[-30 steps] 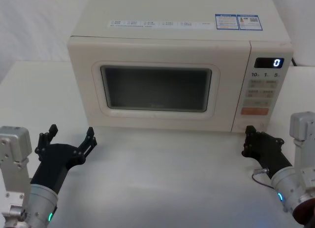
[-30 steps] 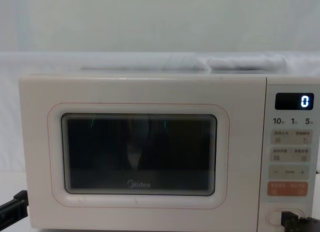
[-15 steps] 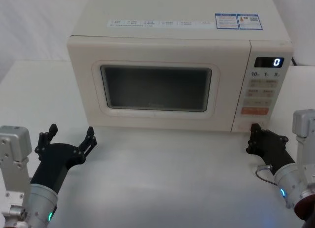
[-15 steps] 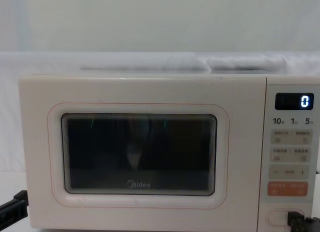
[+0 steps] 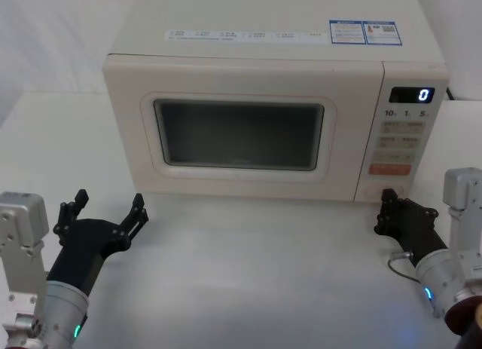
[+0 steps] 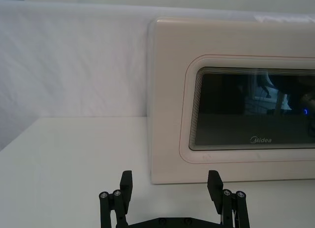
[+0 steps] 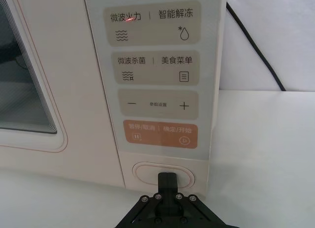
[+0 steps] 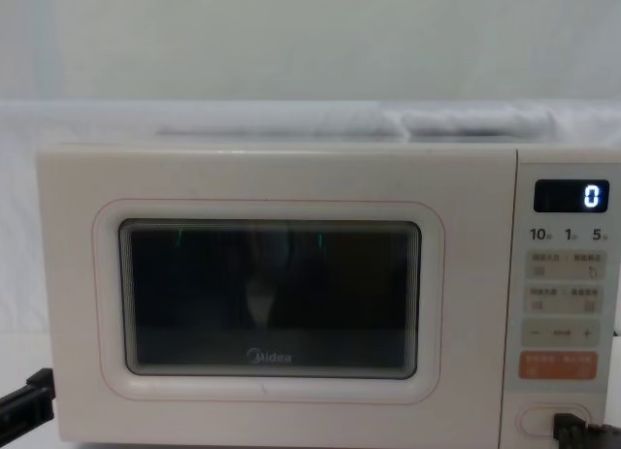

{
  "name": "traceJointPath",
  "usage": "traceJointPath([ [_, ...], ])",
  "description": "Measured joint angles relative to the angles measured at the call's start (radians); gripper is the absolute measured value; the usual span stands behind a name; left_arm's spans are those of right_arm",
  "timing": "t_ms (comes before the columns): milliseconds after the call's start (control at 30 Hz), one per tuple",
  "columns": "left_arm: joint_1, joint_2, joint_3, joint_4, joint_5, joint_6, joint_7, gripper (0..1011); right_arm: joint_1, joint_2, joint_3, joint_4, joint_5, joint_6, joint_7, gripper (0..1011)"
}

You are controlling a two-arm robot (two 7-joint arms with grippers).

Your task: Press the button to open the microwave door with one hand; close the microwave door with the other hand.

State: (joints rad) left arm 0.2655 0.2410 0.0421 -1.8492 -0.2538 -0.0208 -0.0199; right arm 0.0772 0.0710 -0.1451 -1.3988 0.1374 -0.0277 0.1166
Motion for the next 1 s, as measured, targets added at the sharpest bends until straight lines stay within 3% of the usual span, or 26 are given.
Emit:
traceJointPath([
  [1000, 0.000, 0.000, 0.000, 0.000, 0.000, 0.000, 0.000, 1001, 0.037, -0.039, 0.016, 0.059, -0.020, -0.036, -0.017, 0],
])
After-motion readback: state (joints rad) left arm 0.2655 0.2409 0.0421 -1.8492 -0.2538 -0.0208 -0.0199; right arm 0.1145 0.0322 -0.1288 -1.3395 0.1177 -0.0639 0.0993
